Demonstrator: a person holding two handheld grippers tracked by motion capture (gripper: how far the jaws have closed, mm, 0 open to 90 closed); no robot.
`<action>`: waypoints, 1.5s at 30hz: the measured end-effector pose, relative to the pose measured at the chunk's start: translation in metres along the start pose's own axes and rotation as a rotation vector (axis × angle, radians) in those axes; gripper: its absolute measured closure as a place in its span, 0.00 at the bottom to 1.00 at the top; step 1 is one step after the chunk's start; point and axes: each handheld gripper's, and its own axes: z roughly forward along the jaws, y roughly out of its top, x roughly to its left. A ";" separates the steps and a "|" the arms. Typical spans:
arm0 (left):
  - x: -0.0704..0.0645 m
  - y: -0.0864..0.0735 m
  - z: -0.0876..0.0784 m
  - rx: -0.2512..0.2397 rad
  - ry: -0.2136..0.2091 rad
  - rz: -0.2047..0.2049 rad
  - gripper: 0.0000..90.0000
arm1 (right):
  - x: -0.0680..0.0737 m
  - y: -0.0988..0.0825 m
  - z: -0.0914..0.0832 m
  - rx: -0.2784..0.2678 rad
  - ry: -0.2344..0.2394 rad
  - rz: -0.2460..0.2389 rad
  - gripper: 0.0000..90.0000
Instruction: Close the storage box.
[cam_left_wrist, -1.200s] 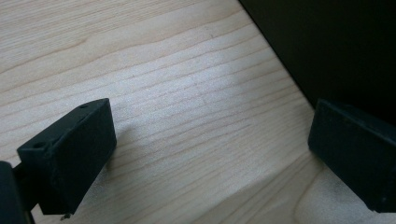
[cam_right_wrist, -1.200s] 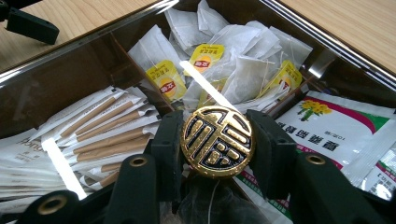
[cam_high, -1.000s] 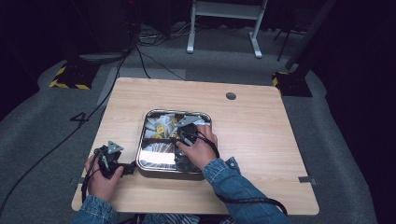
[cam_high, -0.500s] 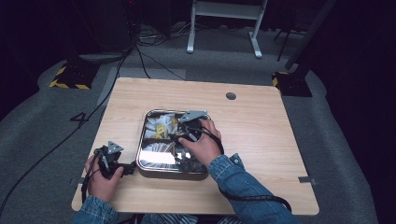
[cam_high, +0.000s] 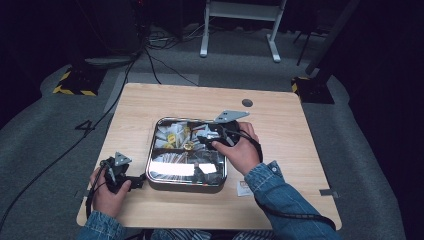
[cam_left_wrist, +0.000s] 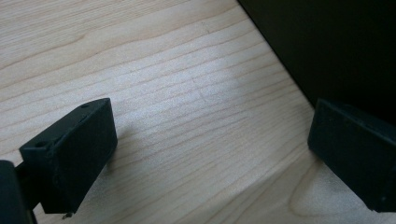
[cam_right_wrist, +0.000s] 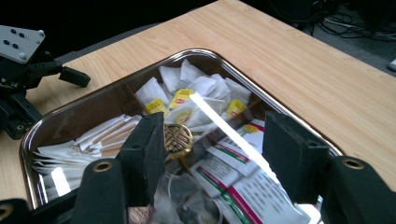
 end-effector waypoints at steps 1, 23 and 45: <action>0.000 0.000 0.000 0.000 0.000 0.001 0.02 | -0.004 -0.002 -0.009 -0.006 -0.005 0.007 0.44; 0.000 -0.006 -0.005 -0.001 -0.011 0.012 0.02 | -0.041 -0.041 -0.081 -0.028 -0.035 0.081 0.42; 0.000 -0.006 -0.005 -0.001 -0.011 0.013 0.02 | -0.080 -0.134 -0.119 0.024 -0.116 0.122 0.40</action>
